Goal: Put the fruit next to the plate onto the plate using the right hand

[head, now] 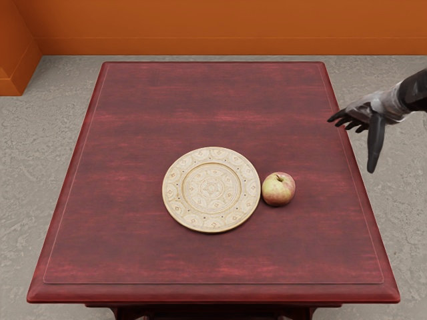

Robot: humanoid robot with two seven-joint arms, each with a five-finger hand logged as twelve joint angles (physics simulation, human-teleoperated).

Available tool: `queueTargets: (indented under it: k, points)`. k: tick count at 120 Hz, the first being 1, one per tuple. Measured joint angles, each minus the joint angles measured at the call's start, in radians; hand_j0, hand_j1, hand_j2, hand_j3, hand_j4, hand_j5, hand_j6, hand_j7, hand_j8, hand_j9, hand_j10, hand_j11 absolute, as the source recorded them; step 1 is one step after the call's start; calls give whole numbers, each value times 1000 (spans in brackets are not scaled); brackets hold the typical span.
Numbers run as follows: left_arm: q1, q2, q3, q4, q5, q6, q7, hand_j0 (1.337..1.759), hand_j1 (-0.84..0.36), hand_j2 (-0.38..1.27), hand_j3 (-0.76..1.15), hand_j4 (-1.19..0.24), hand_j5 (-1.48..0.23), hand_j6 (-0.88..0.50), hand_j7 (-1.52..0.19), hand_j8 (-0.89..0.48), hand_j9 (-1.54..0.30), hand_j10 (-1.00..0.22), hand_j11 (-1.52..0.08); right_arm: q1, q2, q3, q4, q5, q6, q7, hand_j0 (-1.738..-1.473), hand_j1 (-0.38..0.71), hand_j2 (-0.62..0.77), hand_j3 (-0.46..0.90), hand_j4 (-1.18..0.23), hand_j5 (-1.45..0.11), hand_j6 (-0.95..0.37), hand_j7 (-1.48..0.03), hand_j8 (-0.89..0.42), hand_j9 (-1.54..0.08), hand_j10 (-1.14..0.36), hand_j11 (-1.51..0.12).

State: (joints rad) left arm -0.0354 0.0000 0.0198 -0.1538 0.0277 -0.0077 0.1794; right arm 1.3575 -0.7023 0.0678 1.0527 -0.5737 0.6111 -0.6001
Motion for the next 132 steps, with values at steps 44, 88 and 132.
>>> queueTargets:
  k: [44, 88, 132]
  points:
    - [0, 0, 0, 0, 0, 0, 0, 1658, 349, 0, 0, 0, 0, -1, 0, -1, 0, 0, 0, 17, 41, 59, 92, 22, 0, -10, -1658, -349, 0, 0, -3, 0, -4, 0, -3, 0, -2, 0]
    - [0, 0, 0, 0, 0, 0, 0, 1658, 349, 0, 0, 0, 0, -1, 0, 0, 0, 0, 0, -63, -134, 129, 547, -132, -168, -11, -1658, -349, 0, 0, -3, 0, -5, 0, -4, 0, -2, 0]
    - [0, 0, 0, 0, 0, 0, 0, 1658, 349, 0, 0, 0, 0, -1, 0, -1, 0, 0, 0, -192, -109, 219, 655, -228, -329, -11, -1658, -349, 1, 0, -4, -1, -5, 0, -4, 0, -3, 0]
